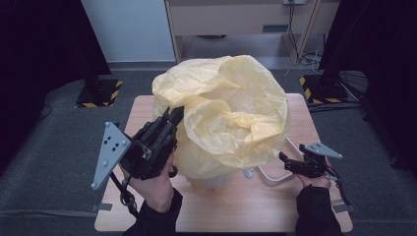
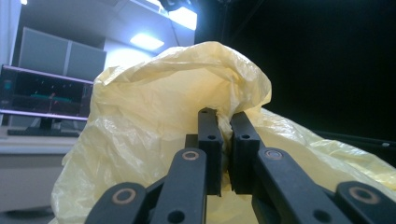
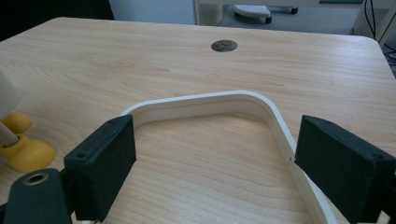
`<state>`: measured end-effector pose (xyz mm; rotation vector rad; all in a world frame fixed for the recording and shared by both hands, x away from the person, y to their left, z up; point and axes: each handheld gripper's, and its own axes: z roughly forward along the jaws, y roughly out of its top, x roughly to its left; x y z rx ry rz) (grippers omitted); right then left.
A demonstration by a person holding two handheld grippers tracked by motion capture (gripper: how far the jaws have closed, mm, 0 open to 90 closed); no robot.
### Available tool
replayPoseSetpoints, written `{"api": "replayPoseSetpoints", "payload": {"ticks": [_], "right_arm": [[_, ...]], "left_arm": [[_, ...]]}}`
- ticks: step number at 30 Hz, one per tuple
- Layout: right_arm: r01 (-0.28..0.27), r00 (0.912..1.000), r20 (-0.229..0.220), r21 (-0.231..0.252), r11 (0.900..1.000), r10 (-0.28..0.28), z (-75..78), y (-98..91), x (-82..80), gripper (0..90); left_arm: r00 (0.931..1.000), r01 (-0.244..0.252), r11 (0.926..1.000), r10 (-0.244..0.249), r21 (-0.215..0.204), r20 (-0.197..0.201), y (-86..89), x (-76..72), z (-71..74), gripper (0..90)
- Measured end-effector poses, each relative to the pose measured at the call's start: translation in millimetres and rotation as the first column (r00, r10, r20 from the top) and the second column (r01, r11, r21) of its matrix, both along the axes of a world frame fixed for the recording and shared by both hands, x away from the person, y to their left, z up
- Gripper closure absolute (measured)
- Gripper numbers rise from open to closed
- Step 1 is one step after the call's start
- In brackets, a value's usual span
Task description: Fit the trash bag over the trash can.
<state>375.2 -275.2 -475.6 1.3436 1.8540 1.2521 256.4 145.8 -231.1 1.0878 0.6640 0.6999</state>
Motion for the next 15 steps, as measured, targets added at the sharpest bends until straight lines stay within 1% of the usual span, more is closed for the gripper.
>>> {"api": "replayPoseSetpoints", "payload": {"ticks": [3,6,8,10,11,12,13,14,15], "right_arm": [[0.0,1.0,0.003,0.001,1.0,0.0,0.1,-0.2,0.2,12.7],[-0.002,0.9999,0.012,0.017,0.9999,0.002,1.1,-0.5,0.1,13.1],[0.003,0.9999,0.016,0.026,0.9997,-0.003,3.2,-1.7,-0.3,13.1],[0.002,0.9994,0.033,0.027,0.9996,-0.003,6.0,-2.8,-0.5,13.1],[0.001,0.9991,0.043,0.032,0.9995,-0.003,7.8,-2.8,-0.8,13.1],[-0.001,0.9981,0.061,0.049,0.9988,-0.002,11.3,-1.7,-1.2,13.1],[-0.001,0.9981,0.061,0.049,0.9988,-0.002,11.3,-1.7,-1.2,13.1],[-0.003,0.9979,0.064,0.05,0.9988,0.0,12.7,-1.2,-1.5,13.2],[-0.013,0.9969,0.078,0.059,0.9982,0.009,16.2,1.1,-1.4,13.2]], "left_arm": [[0.9993,0.003,1.0,-0.003,0.0,-0.038,0.9,8.1,-9.6,85.0],[0.9965,0.008,1.0,-0.008,0.004,-0.083,2.1,17.3,-21.0,84.7],[0.9943,0.014,0.9999,-0.014,-0.005,-0.106,3.9,21.6,-26.9,84.6],[0.9926,0.007,1.0,-0.007,-0.001,-0.121,6.2,24.8,-32.9,84.3],[0.9916,0.004,1.0,-0.004,0.003,-0.13,7.3,25.9,-35.9,84.0],[0.9896,-0.002,0.9999,0.005,0.016,-0.144,9.0,27.9,-42.0,83.8],[0.9896,-0.002,0.9999,0.005,0.016,-0.144,9.0,27.9,-42.0,83.7],[0.9878,-0.013,0.9994,0.017,0.031,-0.155,10.5,29.3,-47.5,83.7],[0.9873,-0.016,0.9993,0.021,0.035,-0.157,11.2,29.8,-49.4,83.5]]}}
